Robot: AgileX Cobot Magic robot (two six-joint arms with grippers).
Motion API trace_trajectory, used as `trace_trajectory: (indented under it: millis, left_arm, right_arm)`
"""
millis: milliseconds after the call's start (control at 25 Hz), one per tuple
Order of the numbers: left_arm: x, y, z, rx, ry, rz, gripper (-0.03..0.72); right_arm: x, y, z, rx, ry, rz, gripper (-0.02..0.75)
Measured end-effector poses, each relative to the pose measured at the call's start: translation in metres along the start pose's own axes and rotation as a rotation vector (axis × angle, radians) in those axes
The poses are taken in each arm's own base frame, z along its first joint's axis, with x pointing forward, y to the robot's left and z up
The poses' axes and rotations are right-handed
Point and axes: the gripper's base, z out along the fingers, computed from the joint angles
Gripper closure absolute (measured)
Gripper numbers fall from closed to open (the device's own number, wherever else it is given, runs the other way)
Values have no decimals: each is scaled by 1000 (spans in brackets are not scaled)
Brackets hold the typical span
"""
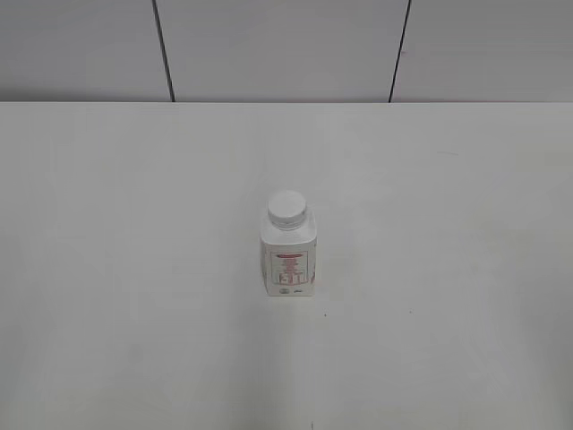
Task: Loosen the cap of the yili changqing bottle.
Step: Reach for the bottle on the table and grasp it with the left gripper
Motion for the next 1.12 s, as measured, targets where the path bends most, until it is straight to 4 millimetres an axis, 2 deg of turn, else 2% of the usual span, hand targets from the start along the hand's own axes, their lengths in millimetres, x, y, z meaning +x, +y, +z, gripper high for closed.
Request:
trace_trajectory:
  millis: [1120]
  left_arm:
    - [0,0,0,0,0,0,445]
  right_arm:
    - [0,0,0,0,0,0,192]
